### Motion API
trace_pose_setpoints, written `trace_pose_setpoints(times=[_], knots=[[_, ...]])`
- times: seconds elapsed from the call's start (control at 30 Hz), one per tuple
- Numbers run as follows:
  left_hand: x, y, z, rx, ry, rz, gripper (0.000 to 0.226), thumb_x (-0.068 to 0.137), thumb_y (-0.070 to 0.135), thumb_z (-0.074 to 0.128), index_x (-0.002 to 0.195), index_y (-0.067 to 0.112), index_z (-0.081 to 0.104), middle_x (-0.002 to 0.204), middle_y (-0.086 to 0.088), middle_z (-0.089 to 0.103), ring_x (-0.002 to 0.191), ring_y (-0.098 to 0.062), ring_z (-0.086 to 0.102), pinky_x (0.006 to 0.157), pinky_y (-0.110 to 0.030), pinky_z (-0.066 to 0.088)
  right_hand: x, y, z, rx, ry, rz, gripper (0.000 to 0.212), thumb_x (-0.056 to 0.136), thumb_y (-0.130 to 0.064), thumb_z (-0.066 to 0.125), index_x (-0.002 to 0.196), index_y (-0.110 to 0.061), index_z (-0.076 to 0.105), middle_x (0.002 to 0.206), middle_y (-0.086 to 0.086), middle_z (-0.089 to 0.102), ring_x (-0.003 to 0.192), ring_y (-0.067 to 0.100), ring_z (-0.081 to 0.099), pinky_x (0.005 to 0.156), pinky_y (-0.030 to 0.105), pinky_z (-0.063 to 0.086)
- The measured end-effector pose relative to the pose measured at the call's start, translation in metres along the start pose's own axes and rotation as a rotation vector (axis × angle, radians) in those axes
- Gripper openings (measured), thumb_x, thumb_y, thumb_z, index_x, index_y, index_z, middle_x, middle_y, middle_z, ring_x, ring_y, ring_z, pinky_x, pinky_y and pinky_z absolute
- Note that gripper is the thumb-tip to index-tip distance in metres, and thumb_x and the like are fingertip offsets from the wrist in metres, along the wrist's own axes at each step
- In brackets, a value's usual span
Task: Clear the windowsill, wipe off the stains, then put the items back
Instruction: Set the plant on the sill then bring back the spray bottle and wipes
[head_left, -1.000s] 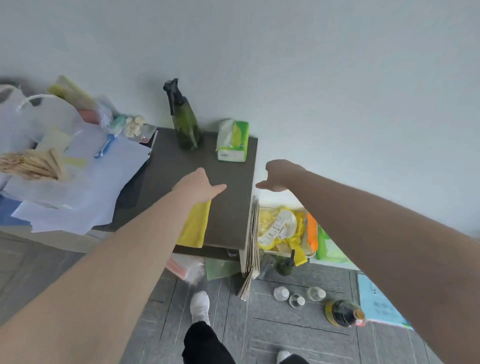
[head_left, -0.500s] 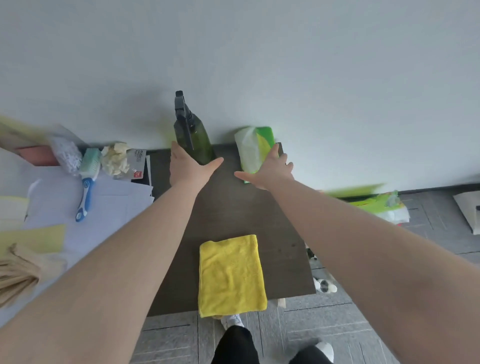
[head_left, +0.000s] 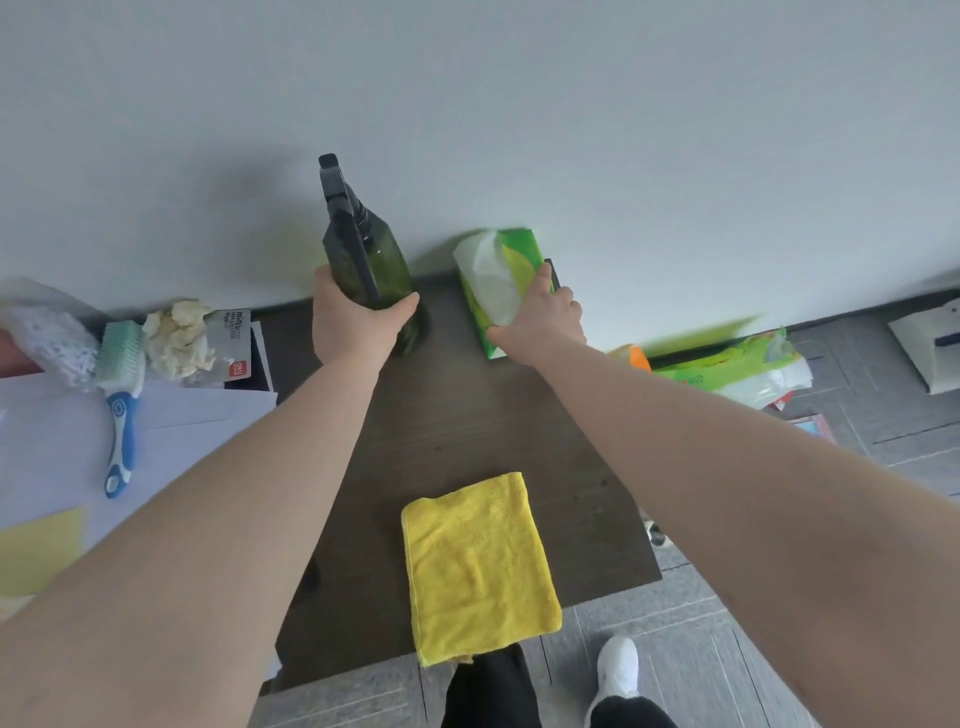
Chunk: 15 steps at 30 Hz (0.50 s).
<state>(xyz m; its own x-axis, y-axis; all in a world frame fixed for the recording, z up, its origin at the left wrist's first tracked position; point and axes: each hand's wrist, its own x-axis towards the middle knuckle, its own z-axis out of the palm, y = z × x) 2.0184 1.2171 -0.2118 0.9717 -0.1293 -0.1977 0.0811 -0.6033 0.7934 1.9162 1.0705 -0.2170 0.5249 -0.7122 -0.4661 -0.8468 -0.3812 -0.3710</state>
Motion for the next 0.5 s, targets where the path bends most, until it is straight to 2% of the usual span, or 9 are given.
trace_pose_setpoints(times=[0.1, 0.3, 0.5], knots=[[-0.018, 0.013, 0.004, 0.055, -0.061, 0.034, 0.073, 0.063, 0.042, 0.083, 0.121, 0.021, 0.045, 0.102, 0.014, 0.053, 0.092, -0.013, 0.052, 0.084, -0.031, 0.047, -0.004, 0.018, -0.012, -0.01, -0.002, -0.015, 0.105, 0.076, -0.035, 0.068, 0.154, -0.019, 0.0, 0.138, 0.012, 0.036, 0.131, 0.031, 0.033, 0.092, 0.044, 0.043], [-0.079, 0.041, 0.02, 0.166, -0.177, 0.114, 0.074, 0.062, 0.046, 0.083, 0.12, 0.023, 0.045, 0.106, 0.012, 0.055, 0.093, -0.013, 0.052, 0.081, -0.032, 0.047, -0.02, 0.074, -0.05, -0.062, -0.015, 0.004, 0.098, 0.076, -0.037, 0.066, 0.152, -0.013, 0.011, 0.139, 0.013, 0.037, 0.131, 0.032, 0.035, 0.095, 0.043, 0.043], [-0.154, 0.052, 0.033, 0.139, -0.156, 0.123, 0.076, 0.063, 0.045, 0.083, 0.126, 0.027, 0.045, 0.11, 0.014, 0.055, 0.099, -0.011, 0.052, 0.084, -0.031, 0.046, -0.055, 0.136, -0.068, -0.09, -0.01, -0.033, 0.095, 0.074, -0.037, 0.067, 0.15, -0.012, 0.017, 0.136, 0.013, 0.04, 0.128, 0.031, 0.037, 0.094, 0.043, 0.045]])
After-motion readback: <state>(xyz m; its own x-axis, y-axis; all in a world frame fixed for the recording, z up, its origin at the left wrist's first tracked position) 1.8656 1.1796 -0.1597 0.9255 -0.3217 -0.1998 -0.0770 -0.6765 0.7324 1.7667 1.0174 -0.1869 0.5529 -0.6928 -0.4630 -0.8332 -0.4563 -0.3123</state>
